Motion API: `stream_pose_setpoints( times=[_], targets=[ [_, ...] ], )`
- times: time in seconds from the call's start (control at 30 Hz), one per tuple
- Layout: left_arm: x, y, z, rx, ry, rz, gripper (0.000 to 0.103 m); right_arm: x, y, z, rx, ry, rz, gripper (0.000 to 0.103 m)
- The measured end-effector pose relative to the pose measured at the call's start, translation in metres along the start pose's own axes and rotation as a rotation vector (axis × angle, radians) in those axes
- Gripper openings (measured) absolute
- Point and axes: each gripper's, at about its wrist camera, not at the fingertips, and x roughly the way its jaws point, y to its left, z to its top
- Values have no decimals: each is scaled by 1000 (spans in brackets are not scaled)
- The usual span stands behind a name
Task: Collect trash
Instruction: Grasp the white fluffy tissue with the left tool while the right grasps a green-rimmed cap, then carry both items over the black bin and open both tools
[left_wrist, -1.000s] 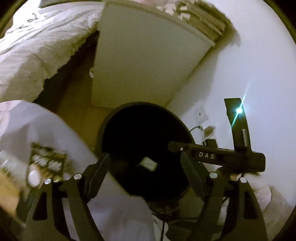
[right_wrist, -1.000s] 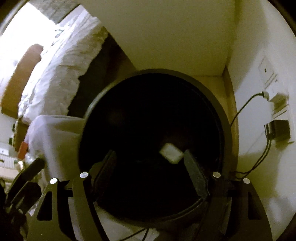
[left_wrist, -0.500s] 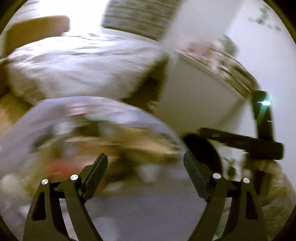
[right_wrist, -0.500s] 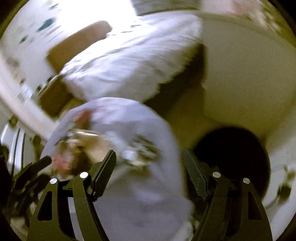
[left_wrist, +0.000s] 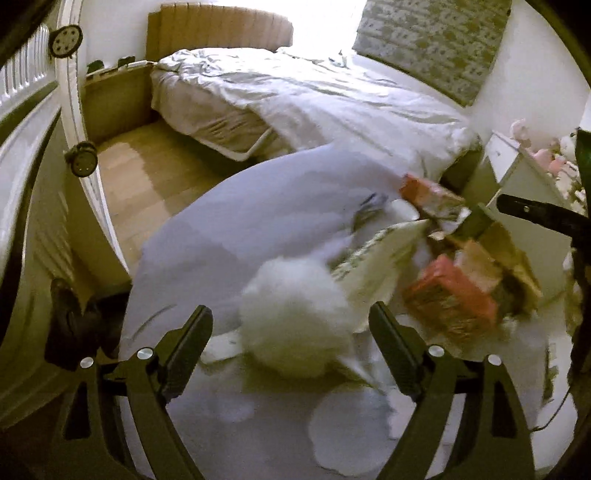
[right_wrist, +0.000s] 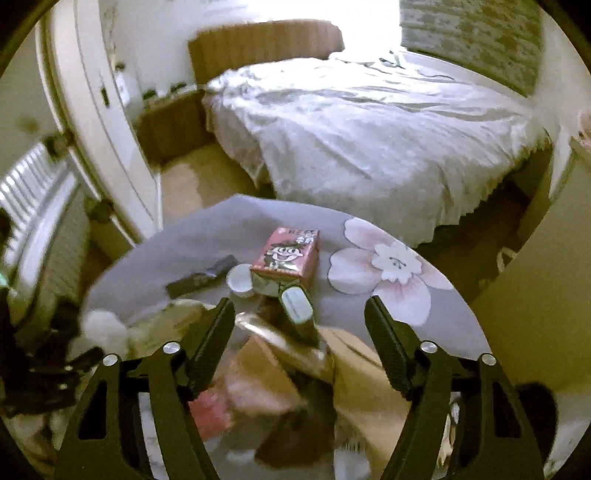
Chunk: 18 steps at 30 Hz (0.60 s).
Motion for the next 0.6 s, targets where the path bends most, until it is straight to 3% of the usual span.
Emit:
stream_pose_setpoints(
  times=[0.1,0.2,0.23,0.27,0.33,0.37,0.6],
  targets=[
    [8,9,2,-14,21,-18,86,24,1,-2,-12,44,-30,59],
    [12,10,5,6,15,-40,85,41,3,-4,-11,69,-17,42],
    [11,12,4,16,10,-41,81,44,2,-5,-6,77,-7,35],
    [11,11,4,28,7,-45,69,45,4,-5,0,74,2,28],
    [20,8,6,37,45,-90,51,44,4,-6,10,60,14,27],
    [23,8,6,36,47,-87,48,41,3,-7,15,47,27,27],
    [11,10,7,27,1,-125,41,-5,2,-9,89,-57,150,27]
  ],
)
